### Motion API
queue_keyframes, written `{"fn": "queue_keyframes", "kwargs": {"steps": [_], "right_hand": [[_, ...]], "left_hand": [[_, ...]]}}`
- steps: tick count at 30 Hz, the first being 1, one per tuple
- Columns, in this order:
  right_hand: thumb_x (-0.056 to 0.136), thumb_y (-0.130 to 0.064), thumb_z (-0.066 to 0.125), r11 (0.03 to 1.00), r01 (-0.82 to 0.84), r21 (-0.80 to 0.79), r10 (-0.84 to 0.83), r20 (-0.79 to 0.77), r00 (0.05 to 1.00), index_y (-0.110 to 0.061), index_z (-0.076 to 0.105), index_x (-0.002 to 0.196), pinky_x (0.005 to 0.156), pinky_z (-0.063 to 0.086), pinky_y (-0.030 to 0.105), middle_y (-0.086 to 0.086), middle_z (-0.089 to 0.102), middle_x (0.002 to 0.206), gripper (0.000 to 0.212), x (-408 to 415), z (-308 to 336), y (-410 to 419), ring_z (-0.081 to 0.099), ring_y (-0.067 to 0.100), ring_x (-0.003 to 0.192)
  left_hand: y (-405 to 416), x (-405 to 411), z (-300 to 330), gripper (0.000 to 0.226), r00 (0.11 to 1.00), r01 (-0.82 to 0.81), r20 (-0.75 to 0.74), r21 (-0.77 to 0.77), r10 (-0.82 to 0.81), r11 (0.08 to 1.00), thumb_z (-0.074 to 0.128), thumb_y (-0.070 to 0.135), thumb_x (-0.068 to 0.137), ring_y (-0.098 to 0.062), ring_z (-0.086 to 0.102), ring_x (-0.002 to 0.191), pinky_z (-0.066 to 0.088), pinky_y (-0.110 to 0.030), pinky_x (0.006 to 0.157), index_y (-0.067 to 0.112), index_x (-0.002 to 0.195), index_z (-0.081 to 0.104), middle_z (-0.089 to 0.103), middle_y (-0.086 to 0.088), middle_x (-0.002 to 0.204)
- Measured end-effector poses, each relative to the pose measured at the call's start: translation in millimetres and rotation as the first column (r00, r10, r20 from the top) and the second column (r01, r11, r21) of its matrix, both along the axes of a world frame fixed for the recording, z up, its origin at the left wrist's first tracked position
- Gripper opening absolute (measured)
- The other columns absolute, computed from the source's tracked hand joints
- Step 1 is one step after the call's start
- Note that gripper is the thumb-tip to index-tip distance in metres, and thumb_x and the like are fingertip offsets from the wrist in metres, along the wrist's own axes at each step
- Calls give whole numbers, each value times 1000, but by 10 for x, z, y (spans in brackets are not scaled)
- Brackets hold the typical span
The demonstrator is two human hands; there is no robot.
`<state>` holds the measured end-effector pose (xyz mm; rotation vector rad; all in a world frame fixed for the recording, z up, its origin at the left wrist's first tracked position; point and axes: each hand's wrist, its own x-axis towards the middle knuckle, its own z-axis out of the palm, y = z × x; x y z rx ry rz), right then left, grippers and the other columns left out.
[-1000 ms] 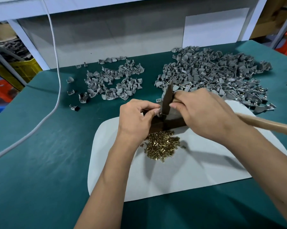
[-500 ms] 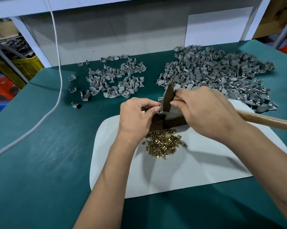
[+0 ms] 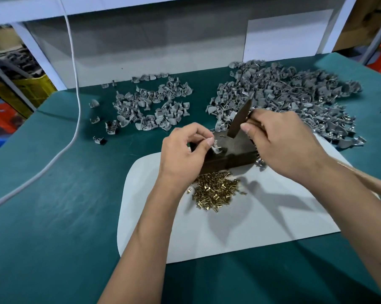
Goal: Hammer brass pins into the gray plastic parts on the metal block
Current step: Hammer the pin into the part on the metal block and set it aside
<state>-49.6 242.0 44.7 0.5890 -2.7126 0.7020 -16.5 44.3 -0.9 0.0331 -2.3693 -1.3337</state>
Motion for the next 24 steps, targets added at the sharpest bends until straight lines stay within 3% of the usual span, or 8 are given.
{"fn": "queue_keyframes", "kwargs": {"steps": [4,9,12,17,21,24], "right_hand": [[81,-50,79,999,6,-47,-3,67,998,-27,61,100,75,54,32,-26,53,72,34,64,31,-125,67,11,85],[69,-59,85,997,9,71,-15,83,996,-32,60,115,83,57,37,-18,69,89,59,75,45,-332,68,16,91],[69,-55,85,993,10,119,-16,50,999,-30,58,111,77,55,35,-7,70,91,56,49,14,-427,67,24,87],[76,-41,82,993,47,111,-52,41,998,-29,59,106,69,51,32,-5,68,85,39,-21,7,-520,66,28,82],[76,-33,76,991,116,63,-118,38,992,-29,58,93,64,44,29,-6,59,74,25,-52,39,-531,58,28,72],[72,-33,78,989,145,14,-146,96,985,-27,66,100,66,53,31,-9,65,75,31,-69,77,-517,64,26,74]], "left_hand": [[8,-19,-24,16,1000,-10,9,21,10,1000,76,13,87,-12,67,93,53,-37,92,27,81,74,73,2,89],[27,-41,-50,20,999,-44,-17,-33,44,998,76,11,86,-15,64,96,51,-36,90,29,79,70,71,11,85],[43,-58,-76,25,997,-67,-26,-9,67,998,79,10,84,-16,65,95,51,-35,90,31,80,67,71,11,85],[-1,-83,-82,25,994,-69,-89,18,71,997,76,3,80,-17,68,92,54,-41,90,28,83,71,73,12,87],[-34,-64,-81,28,977,59,-195,-146,-87,987,76,7,70,-25,68,94,57,-46,85,15,97,76,70,10,95],[10,-73,-92,30,965,71,-231,-221,-123,973,85,14,71,-19,64,87,54,-34,79,10,99,76,72,1,92]]}}
